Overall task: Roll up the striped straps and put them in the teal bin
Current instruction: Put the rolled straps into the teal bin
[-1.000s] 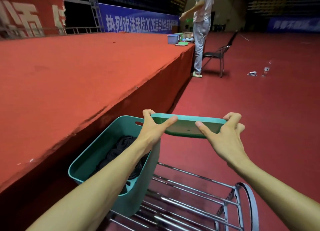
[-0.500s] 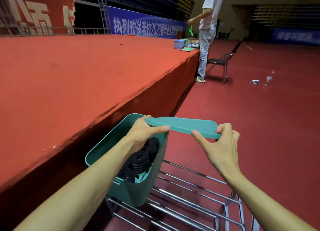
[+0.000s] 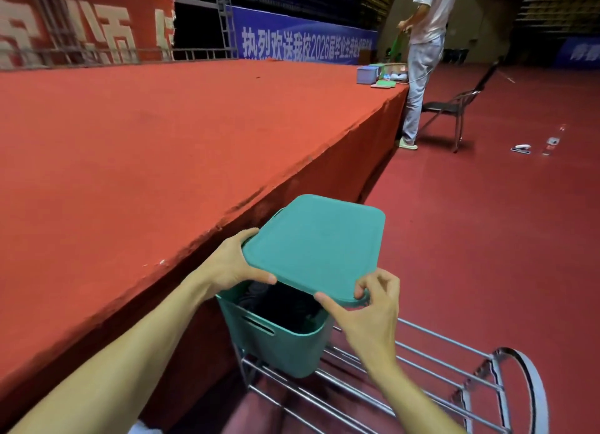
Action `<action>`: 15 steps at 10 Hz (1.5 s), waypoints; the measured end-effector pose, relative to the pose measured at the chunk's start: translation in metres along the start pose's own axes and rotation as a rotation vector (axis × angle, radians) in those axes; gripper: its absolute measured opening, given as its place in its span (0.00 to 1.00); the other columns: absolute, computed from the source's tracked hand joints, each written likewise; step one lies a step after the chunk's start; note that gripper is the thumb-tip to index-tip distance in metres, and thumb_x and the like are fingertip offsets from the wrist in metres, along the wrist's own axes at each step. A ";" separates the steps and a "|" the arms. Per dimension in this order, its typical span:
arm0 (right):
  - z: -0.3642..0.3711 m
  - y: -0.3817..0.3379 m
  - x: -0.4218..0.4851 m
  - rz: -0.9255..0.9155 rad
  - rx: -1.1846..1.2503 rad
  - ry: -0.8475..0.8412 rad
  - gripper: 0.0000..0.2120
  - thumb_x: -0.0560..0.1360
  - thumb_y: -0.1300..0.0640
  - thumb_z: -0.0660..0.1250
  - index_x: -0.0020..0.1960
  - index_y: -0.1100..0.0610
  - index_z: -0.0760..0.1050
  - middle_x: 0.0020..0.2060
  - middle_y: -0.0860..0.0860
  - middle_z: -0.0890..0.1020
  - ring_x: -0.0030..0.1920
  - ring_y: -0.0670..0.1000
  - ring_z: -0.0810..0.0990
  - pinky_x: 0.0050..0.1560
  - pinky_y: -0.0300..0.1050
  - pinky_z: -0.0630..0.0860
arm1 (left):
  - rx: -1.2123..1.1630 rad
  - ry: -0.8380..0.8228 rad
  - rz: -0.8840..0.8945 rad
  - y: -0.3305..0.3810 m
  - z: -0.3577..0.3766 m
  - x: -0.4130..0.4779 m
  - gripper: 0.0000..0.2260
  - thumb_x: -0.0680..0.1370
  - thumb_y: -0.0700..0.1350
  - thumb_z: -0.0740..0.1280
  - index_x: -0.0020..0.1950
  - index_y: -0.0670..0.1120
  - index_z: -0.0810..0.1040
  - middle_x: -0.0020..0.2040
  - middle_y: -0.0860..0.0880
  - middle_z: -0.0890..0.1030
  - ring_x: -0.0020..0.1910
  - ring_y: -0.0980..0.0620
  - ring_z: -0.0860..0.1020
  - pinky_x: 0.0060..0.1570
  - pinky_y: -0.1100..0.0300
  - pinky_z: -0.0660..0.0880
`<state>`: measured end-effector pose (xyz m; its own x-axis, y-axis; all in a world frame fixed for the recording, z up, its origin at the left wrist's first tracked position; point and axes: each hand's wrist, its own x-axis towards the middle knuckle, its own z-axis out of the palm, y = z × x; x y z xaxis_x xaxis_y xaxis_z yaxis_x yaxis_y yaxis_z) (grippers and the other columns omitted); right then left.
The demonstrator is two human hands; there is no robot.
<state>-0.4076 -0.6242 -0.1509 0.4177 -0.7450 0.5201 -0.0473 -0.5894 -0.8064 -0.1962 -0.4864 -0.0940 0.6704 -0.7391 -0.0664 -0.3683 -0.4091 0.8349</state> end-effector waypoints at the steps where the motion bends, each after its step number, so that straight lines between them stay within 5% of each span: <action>1: 0.020 0.004 -0.013 0.004 -0.010 -0.041 0.26 0.56 0.56 0.86 0.34 0.55 0.66 0.48 0.53 0.69 0.53 0.37 0.69 0.49 0.27 0.67 | 0.024 0.004 -0.006 -0.021 -0.008 -0.003 0.61 0.46 0.58 0.80 0.78 0.49 0.63 0.69 0.54 0.72 0.68 0.55 0.70 0.66 0.61 0.65; 3: 0.041 0.008 -0.028 0.035 -0.017 -0.097 0.25 0.58 0.54 0.85 0.34 0.52 0.67 0.51 0.47 0.68 0.52 0.41 0.71 0.48 0.39 0.71 | 0.015 0.001 -0.009 -0.051 -0.016 -0.006 0.61 0.47 0.59 0.80 0.78 0.50 0.62 0.69 0.54 0.72 0.68 0.55 0.70 0.67 0.60 0.66; 4: 0.049 0.009 -0.036 0.028 -0.040 -0.125 0.26 0.59 0.52 0.85 0.34 0.48 0.65 0.53 0.41 0.67 0.55 0.49 0.72 0.52 0.29 0.67 | 0.028 -0.010 0.004 -0.064 -0.018 -0.006 0.56 0.54 0.50 0.85 0.78 0.49 0.62 0.70 0.55 0.70 0.68 0.56 0.68 0.65 0.63 0.64; 5: 0.052 0.010 -0.042 0.026 -0.082 -0.137 0.25 0.60 0.50 0.84 0.34 0.48 0.65 0.53 0.41 0.67 0.56 0.39 0.70 0.50 0.24 0.64 | 0.038 -0.004 0.010 -0.072 -0.017 -0.006 0.52 0.60 0.42 0.85 0.78 0.48 0.61 0.71 0.55 0.69 0.69 0.56 0.67 0.65 0.64 0.63; 6: 0.052 0.007 -0.048 0.047 -0.167 -0.161 0.24 0.60 0.47 0.83 0.34 0.47 0.66 0.54 0.46 0.68 0.56 0.29 0.67 0.48 0.39 0.68 | 0.064 -0.029 0.020 -0.076 -0.017 -0.008 0.59 0.52 0.55 0.84 0.79 0.49 0.60 0.72 0.56 0.68 0.69 0.57 0.67 0.66 0.65 0.62; 10: 0.050 0.003 -0.057 0.030 -0.203 -0.209 0.23 0.61 0.49 0.83 0.37 0.47 0.67 0.53 0.46 0.68 0.56 0.31 0.66 0.47 0.46 0.71 | 0.086 -0.052 0.038 -0.085 -0.020 -0.016 0.61 0.49 0.65 0.77 0.79 0.52 0.58 0.75 0.53 0.66 0.73 0.53 0.66 0.74 0.54 0.62; 11: 0.051 0.004 -0.058 0.016 -0.219 -0.204 0.23 0.61 0.47 0.83 0.37 0.47 0.67 0.52 0.45 0.68 0.53 0.38 0.69 0.44 0.44 0.70 | 0.110 -0.086 0.034 -0.094 -0.021 -0.013 0.68 0.43 0.75 0.75 0.79 0.54 0.58 0.75 0.53 0.66 0.73 0.53 0.66 0.73 0.56 0.62; 13: 0.056 0.008 -0.063 -0.014 -0.233 -0.189 0.24 0.62 0.45 0.82 0.39 0.44 0.64 0.49 0.42 0.67 0.60 0.61 0.76 0.45 0.45 0.72 | 0.083 -0.088 0.041 -0.103 -0.022 -0.012 0.61 0.50 0.64 0.80 0.79 0.52 0.59 0.72 0.58 0.68 0.71 0.56 0.67 0.71 0.60 0.63; 14: 0.058 0.008 -0.064 -0.039 -0.234 -0.176 0.25 0.63 0.45 0.81 0.40 0.43 0.63 0.49 0.42 0.66 0.60 0.63 0.76 0.47 0.47 0.75 | 0.026 -0.094 0.029 -0.107 -0.023 -0.010 0.66 0.45 0.71 0.79 0.79 0.52 0.59 0.71 0.59 0.69 0.69 0.58 0.68 0.68 0.63 0.64; 15: 0.058 0.009 -0.065 -0.050 -0.232 -0.163 0.25 0.63 0.46 0.81 0.40 0.43 0.63 0.49 0.42 0.66 0.60 0.63 0.76 0.47 0.50 0.77 | -0.105 -0.090 -0.023 -0.103 -0.019 -0.010 0.61 0.51 0.64 0.81 0.79 0.52 0.59 0.68 0.59 0.71 0.64 0.64 0.73 0.61 0.70 0.69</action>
<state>-0.3829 -0.5628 -0.2080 0.5646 -0.6640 0.4903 -0.2209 -0.6939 -0.6853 -0.1529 -0.4268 -0.1693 0.6155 -0.7772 -0.1309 -0.2809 -0.3715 0.8849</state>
